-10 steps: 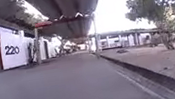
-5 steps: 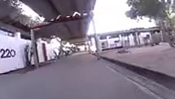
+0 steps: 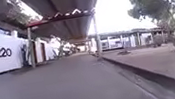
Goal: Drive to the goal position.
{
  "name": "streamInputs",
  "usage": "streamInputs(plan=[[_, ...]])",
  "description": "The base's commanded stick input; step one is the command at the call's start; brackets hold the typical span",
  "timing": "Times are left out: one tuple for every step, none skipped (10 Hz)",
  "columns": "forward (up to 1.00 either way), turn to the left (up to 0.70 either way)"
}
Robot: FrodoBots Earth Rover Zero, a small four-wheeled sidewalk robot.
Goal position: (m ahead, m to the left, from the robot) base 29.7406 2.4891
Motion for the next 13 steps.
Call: streamInputs(plan=[[0.85, 0.34], [0.85, 0.20], [0.85, 0.02], [0.85, 0.00], [0.85, 0.00], [0.85, 0.00], [0.85, 0.00], [0.85, 0.00], [0.85, 0.00], [0.85, 0.00], [0.85, 0.00], [0.85, 0.00], [0.85, 0.00]])
